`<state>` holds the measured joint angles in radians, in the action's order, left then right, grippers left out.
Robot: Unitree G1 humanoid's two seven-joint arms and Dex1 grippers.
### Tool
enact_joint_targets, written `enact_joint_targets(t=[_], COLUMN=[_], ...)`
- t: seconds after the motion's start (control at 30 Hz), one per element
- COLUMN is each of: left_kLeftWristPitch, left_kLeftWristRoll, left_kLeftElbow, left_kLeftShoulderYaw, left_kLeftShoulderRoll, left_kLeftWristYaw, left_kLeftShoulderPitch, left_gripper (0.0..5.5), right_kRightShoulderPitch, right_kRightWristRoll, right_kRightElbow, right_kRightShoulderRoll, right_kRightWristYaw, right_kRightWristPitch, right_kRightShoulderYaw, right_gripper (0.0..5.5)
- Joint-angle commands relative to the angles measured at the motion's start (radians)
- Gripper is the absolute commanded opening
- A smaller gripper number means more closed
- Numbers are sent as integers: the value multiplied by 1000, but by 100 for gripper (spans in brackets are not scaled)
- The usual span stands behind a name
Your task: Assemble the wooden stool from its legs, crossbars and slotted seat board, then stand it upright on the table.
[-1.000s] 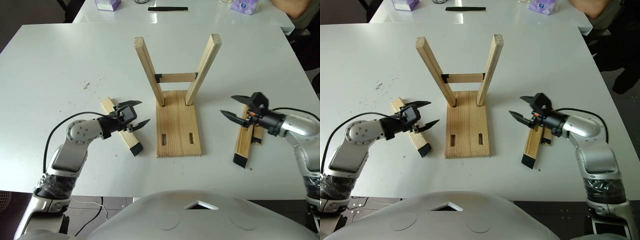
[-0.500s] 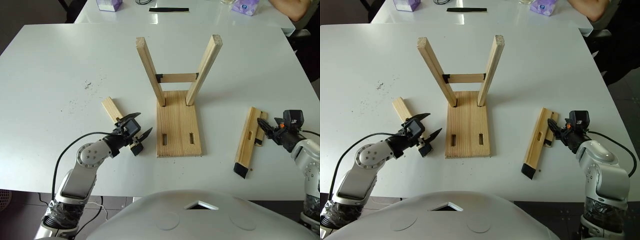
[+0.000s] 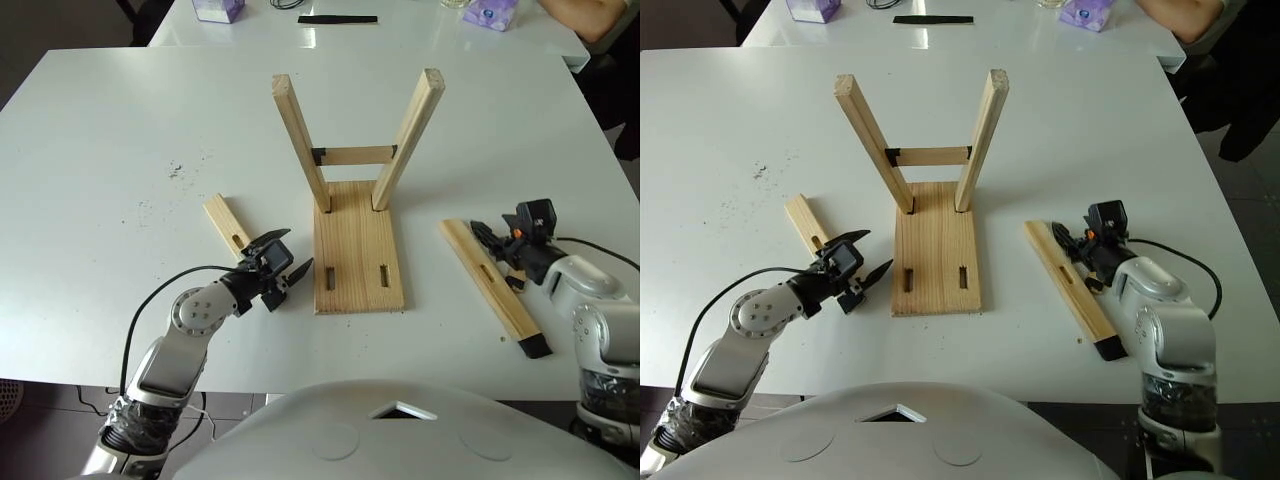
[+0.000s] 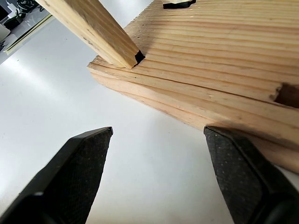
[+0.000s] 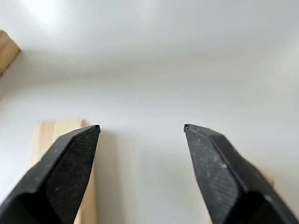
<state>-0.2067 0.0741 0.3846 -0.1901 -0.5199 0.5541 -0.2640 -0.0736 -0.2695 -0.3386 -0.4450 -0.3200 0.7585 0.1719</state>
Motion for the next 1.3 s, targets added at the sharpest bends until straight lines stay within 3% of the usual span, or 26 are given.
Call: enact_joint_targets(t=[0.03,0.17,0.37,0.47,0.77,1.0,1.3], left_kLeftWristPitch=[5,6,7,-5,-42,-59,-67], left_kLeftWristRoll=[18,14,7,7,2,3,15], left_kLeftElbow=[-49,-50,-19,14,82,93,129], left_kLeftShoulderYaw=[-19,-10,11,30,14,1,-28], left_kLeftShoulderRoll=[-13,-24,-21,-10,19,6,4], left_kLeftWristYaw=[18,22,-7,-40,-70,-57,-59], left_kLeftShoulderPitch=[46,44,-18,-66,-102,-100,-134], left_gripper=[364,364,364,364,364,364,364], right_kRightShoulderPitch=[67,84,135,7,-15,-5,-144], right_kRightWristRoll=[50,53,1,-20,-148,-123,-109], right_kRightElbow=[89,98,225,112,-257,-362,-415], right_kRightShoulderRoll=[28,-3,-201,-255,-109,-70,-31], right_kRightWristYaw=[17,-25,-206,-223,-24,19,22], right_kRightWristPitch=[-107,-171,-192,-92,625,793,835], right_kRightShoulderYaw=[-47,-41,89,160,248,263,278], right_gripper=[333,333,333,333,333,333,333])
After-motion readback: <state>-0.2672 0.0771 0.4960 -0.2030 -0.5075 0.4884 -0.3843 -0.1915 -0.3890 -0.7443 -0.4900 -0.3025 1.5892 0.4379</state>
